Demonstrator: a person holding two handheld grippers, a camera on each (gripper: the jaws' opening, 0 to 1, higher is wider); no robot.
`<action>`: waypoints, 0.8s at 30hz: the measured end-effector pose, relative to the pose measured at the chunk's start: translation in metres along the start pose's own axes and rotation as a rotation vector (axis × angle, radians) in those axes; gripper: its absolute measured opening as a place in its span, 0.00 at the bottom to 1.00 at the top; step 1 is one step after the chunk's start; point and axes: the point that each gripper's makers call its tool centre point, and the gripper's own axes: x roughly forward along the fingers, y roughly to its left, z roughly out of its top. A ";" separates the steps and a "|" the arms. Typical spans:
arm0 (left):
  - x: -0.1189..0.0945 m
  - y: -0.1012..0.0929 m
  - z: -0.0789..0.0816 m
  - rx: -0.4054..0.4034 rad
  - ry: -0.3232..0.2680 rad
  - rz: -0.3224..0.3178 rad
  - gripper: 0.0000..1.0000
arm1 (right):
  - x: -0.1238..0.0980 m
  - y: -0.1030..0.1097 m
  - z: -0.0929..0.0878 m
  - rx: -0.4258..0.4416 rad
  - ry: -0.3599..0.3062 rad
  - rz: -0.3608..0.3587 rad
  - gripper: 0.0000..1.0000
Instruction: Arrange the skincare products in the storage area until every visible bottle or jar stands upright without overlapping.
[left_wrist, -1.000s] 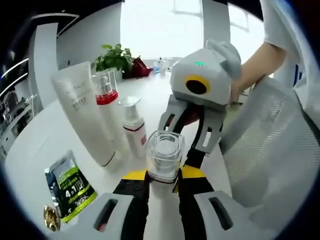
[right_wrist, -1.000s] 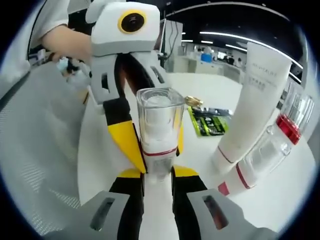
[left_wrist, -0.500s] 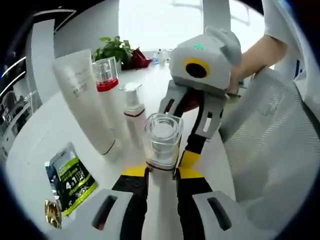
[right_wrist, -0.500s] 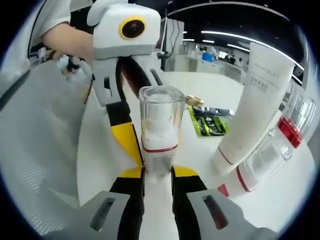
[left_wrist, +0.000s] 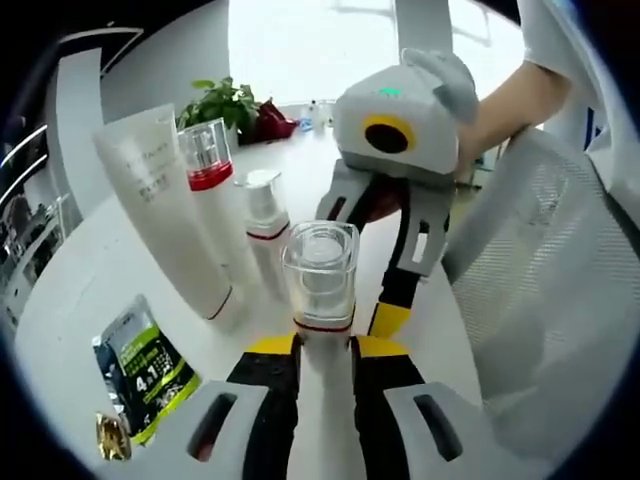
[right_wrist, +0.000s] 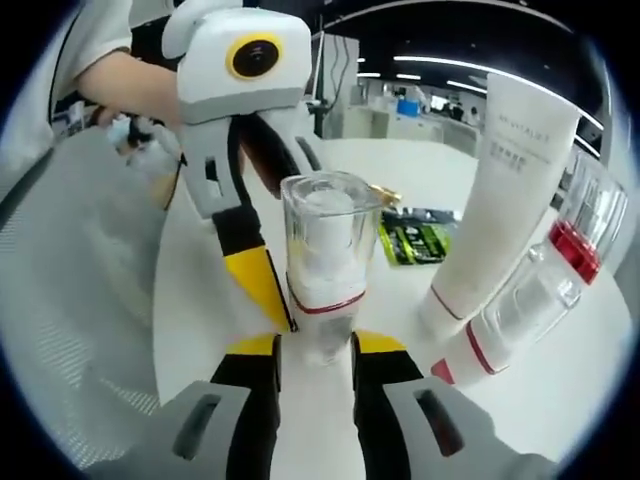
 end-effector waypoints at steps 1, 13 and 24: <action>0.001 0.000 -0.001 -0.001 0.003 -0.006 0.14 | -0.001 0.000 -0.002 -0.008 0.016 0.000 0.28; 0.011 0.008 -0.005 0.031 0.008 -0.029 0.14 | -0.041 -0.007 -0.019 0.053 0.059 -0.086 0.31; 0.024 0.030 0.007 0.085 -0.011 -0.056 0.14 | -0.073 -0.008 -0.023 0.190 0.022 -0.201 0.33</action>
